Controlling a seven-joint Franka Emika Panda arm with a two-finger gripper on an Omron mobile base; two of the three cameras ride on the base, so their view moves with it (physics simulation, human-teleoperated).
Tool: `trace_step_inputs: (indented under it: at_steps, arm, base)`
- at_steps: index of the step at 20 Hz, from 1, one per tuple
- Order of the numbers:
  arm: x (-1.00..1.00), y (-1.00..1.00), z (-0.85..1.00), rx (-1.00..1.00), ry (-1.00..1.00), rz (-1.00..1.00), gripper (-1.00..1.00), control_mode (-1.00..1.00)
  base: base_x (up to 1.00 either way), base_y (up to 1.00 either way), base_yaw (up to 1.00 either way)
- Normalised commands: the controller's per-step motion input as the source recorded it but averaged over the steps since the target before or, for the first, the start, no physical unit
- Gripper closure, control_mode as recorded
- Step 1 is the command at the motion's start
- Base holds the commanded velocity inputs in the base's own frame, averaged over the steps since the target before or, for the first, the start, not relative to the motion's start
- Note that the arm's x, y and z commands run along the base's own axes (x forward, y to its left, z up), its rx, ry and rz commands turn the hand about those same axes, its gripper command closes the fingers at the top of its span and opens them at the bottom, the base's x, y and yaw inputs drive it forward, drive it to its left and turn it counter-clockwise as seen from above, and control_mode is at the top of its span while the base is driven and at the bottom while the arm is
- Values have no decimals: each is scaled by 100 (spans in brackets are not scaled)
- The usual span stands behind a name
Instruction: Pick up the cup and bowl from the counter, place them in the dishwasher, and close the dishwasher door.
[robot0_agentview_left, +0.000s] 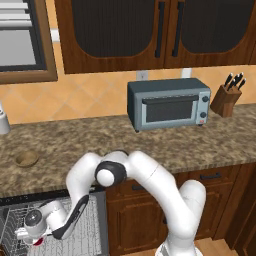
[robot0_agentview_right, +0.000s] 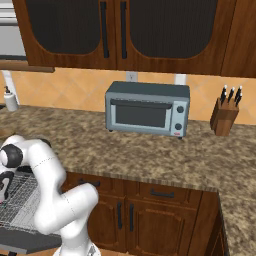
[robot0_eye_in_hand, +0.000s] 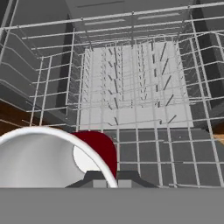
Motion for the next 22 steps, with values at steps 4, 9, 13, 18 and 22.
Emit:
trace_step_inputs:
  at_steps: [4, 9, 13, 18, 22]
  arm:
    - [2, 0, -17, 5, 6, 6, 100, -100]
    - [14, 0, -8, 1, 16, 8, 100, -100]
    - [28, 0, -4, 0, 8, 5, 100, -100]
    - [27, 1, -4, 0, 0, 0, 100, -100]
    - [18, 3, -33, 0, 0, 0, 100, -100]
  base:
    - [0, 0, 0]
    - [0, 0, 0]
    - [0, 0, 0]
    - [0, 0, 0]
    - [0, 0, 0]
